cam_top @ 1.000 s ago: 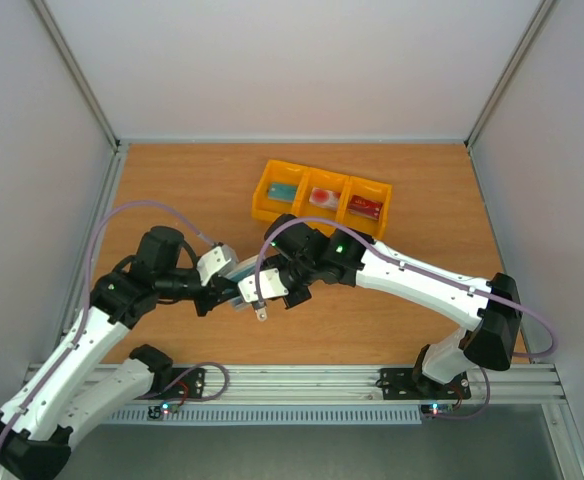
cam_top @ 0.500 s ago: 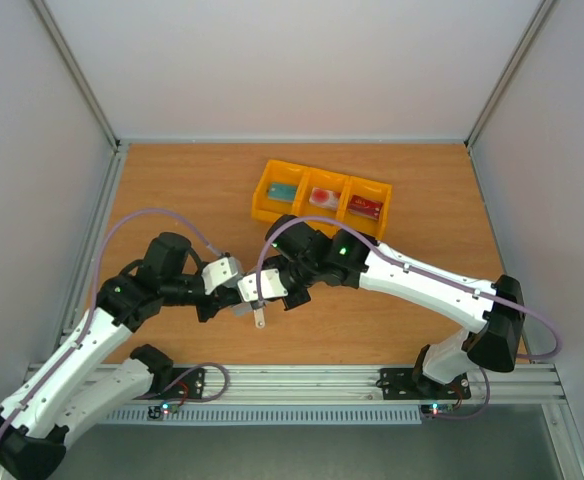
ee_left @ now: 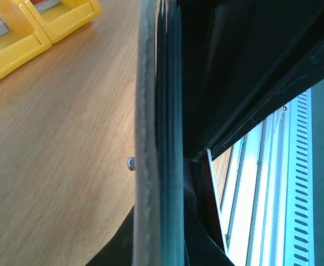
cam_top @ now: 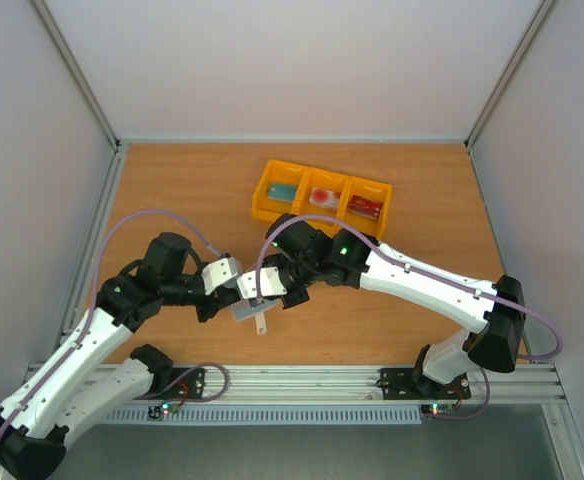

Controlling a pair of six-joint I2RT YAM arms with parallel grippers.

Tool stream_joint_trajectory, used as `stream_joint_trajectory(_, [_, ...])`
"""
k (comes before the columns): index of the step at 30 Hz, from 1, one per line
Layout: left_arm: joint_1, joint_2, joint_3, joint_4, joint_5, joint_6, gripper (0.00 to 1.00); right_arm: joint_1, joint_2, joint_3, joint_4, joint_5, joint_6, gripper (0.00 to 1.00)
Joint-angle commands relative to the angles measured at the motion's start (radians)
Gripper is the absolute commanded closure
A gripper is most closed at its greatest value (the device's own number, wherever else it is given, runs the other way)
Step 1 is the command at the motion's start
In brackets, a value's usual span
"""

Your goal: Take the credit cards out of the card holder

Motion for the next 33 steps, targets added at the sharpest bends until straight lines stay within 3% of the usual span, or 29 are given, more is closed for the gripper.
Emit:
stream_joint_trajectory(1, [-0.007, -0.015, 0.002, 0.017, 0.026, -0.002, 1.0, 0.003, 0.021, -0.015, 0.042, 0.014, 0.019, 0.97])
stream_joint_trajectory(6, [-0.007, -0.014, -0.007, 0.006, 0.024, 0.013, 1.0, 0.003, 0.024, -0.007, 0.066, 0.005, 0.048, 0.9])
stream_joint_trajectory(9, [-0.007, -0.015, -0.004, 0.011, 0.023, 0.014, 1.0, 0.003, 0.034, -0.002, 0.05, -0.005, 0.044, 0.95])
stream_joint_trajectory(16, [-0.007, -0.016, -0.027, -0.004, 0.014, 0.059, 1.0, 0.001, 0.031, 0.019, 0.066, -0.017, 0.072, 0.93])
stream_joint_trajectory(22, [-0.007, -0.03, -0.055, -0.017, -0.024, 0.142, 1.0, -0.026, -0.006, 0.019, 0.094, -0.031, 0.109, 0.98])
stream_joint_trajectory(33, [-0.008, -0.036, -0.065, -0.022, -0.016, 0.153, 1.0, -0.074, -0.058, -0.008, 0.139, -0.123, 0.175, 0.97])
